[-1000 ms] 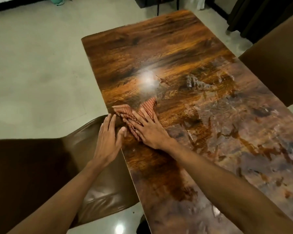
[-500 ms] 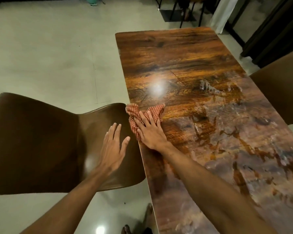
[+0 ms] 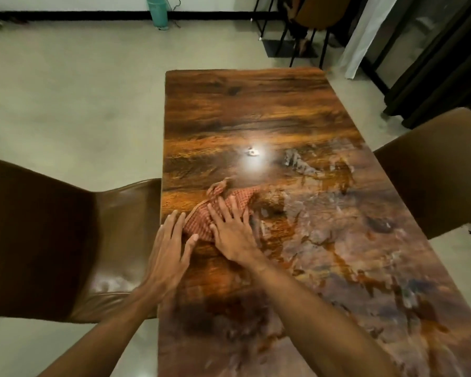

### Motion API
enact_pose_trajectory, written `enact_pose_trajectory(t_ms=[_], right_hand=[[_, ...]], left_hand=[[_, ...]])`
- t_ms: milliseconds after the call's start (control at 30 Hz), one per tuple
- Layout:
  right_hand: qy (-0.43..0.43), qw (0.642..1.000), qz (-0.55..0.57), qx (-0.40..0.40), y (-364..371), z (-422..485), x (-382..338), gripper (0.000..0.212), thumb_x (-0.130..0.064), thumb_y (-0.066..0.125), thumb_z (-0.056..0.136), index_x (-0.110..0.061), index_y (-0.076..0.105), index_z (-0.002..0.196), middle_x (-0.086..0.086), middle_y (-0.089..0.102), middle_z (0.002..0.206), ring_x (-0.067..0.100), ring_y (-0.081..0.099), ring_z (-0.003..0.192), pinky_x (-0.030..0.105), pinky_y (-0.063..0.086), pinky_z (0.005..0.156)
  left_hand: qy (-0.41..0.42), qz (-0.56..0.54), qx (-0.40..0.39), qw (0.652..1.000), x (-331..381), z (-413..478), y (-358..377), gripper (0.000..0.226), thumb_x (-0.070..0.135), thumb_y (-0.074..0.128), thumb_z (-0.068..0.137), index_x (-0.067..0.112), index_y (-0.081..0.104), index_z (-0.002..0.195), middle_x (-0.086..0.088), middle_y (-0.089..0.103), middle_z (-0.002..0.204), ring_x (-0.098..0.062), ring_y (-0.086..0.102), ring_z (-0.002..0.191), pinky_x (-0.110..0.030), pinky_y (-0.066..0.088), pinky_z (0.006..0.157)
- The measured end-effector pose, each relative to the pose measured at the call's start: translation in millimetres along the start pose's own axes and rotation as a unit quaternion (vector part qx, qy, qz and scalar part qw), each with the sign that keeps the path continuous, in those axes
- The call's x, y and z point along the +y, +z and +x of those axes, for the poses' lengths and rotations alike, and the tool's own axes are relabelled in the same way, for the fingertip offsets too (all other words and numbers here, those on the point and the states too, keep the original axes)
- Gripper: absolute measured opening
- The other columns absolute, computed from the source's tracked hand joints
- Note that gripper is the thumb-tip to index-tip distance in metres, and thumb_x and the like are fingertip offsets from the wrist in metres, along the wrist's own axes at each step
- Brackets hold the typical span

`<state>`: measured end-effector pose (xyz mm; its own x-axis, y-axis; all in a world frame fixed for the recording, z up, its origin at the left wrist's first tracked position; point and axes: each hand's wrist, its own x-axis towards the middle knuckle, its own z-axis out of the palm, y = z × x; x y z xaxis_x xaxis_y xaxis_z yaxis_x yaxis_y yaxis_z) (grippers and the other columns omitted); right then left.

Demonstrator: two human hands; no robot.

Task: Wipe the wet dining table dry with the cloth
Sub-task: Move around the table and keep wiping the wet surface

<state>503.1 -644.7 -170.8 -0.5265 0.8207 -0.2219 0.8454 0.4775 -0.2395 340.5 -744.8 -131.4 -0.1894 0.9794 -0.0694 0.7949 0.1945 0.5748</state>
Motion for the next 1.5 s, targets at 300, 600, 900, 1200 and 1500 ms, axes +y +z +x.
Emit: enact_pose_trajectory(t_ms=[300,600,900,1200,1500], right_hand=[[0.135,0.991,0.005,0.013,-64,-19,247,0.064,-0.046,0.030,0.109,-0.028,0.010,0.167,0.005,-0.002,0.176,0.040,-0.010,0.159,0.069,0.005,0.122],[-0.134,0.989,-0.060,0.004,-59,56,194,0.060,-0.049,0.024,0.109,-0.031,0.016,0.166,0.002,-0.006,0.175,0.034,-0.013,0.160,0.067,-0.005,0.125],[-0.005,1.000,-0.017,0.026,-85,81,269,0.064,-0.050,0.025,0.107,-0.028,0.016,0.166,0.004,0.005,0.175,0.040,-0.005,0.160,0.067,-0.006,0.122],[0.100,0.994,-0.009,0.037,-120,60,421,0.060,-0.052,0.021,0.111,-0.035,0.008,0.167,0.002,-0.005,0.176,0.033,-0.010,0.160,0.064,-0.003,0.124],[0.070,0.997,-0.026,0.028,-96,-16,439,0.059,-0.052,0.021,0.110,-0.036,0.012,0.166,-0.003,-0.009,0.175,0.030,-0.013,0.160,0.064,-0.003,0.124]], left_hand=[[-0.028,0.030,-0.001,0.999,125,50,81,0.071,0.058,0.028,0.100,0.020,0.013,0.159,0.001,0.006,0.167,-0.013,0.005,0.153,-0.040,0.012,0.125],[-0.021,0.055,0.036,0.998,161,106,104,0.066,0.046,0.036,0.102,0.014,0.021,0.157,-0.009,0.016,0.165,-0.020,0.012,0.153,-0.042,0.012,0.125],[-0.026,0.039,0.035,0.998,189,128,131,0.069,0.055,0.032,0.100,0.019,0.018,0.158,-0.003,0.012,0.167,-0.017,0.009,0.153,-0.038,0.010,0.124],[0.023,0.026,0.028,0.999,239,149,157,0.068,0.053,0.033,0.102,0.020,0.013,0.159,-0.001,0.008,0.167,-0.015,0.006,0.153,-0.040,0.011,0.124],[0.038,0.030,-0.020,0.999,264,131,197,0.070,0.063,0.024,0.101,0.028,0.008,0.159,0.007,0.001,0.167,-0.007,-0.003,0.152,-0.031,0.002,0.121]])
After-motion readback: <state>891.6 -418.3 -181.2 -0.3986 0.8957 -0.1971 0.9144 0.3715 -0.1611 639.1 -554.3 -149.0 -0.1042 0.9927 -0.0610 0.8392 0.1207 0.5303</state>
